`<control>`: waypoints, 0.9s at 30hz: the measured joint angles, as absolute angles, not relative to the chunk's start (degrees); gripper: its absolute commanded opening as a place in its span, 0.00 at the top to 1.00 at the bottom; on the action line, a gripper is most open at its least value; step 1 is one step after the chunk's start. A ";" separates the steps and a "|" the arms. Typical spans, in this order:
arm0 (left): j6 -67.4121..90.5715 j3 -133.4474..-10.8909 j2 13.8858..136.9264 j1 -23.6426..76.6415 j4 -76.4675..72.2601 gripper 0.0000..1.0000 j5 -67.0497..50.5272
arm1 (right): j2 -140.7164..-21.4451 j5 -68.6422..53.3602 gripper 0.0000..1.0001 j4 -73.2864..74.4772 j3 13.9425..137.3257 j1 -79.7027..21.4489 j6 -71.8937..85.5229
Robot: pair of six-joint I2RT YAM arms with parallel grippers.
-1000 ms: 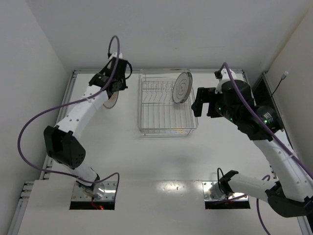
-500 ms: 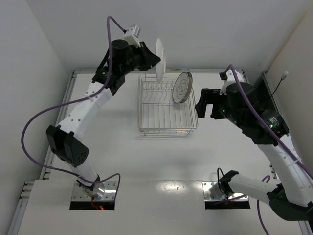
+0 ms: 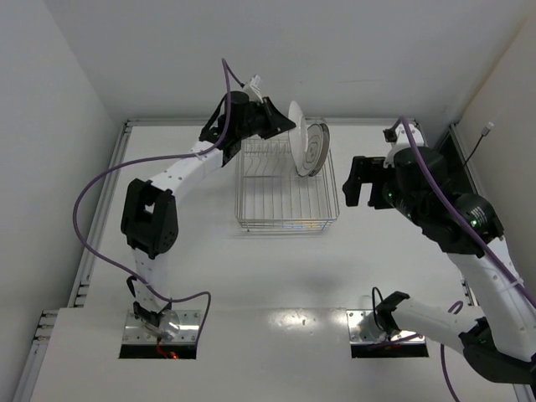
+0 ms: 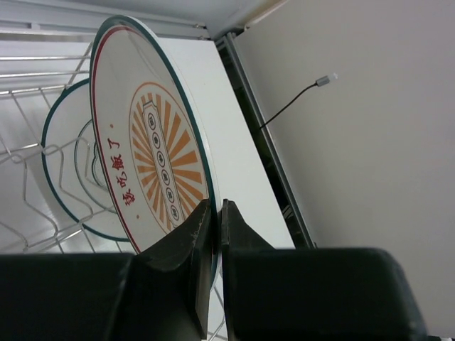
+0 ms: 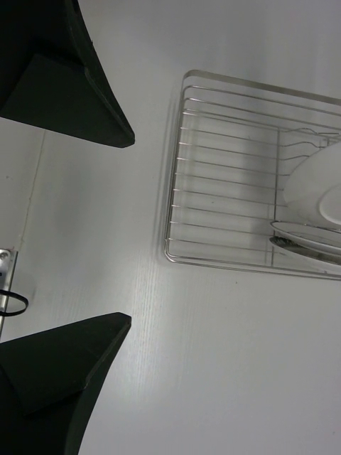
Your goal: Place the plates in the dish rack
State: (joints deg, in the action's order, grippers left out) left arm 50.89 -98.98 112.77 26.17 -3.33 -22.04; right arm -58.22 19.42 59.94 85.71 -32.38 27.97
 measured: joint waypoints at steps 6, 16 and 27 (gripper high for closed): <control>51.11 -98.98 112.77 26.70 -4.99 1.00 -20.01 | -57.04 20.01 0.00 60.62 85.71 -32.38 27.81; 50.30 -98.37 113.47 28.25 -3.33 1.00 -15.00 | -57.04 20.86 0.00 61.91 85.71 -32.38 27.75; 48.95 -99.22 114.43 28.42 1.34 1.00 -10.81 | -57.76 21.63 0.00 62.61 86.74 -32.38 27.27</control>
State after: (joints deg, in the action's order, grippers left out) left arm 48.95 -99.22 114.43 28.42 1.34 -10.81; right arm -57.76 21.63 62.61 86.74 -32.38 27.27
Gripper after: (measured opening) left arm 0.043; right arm 1.001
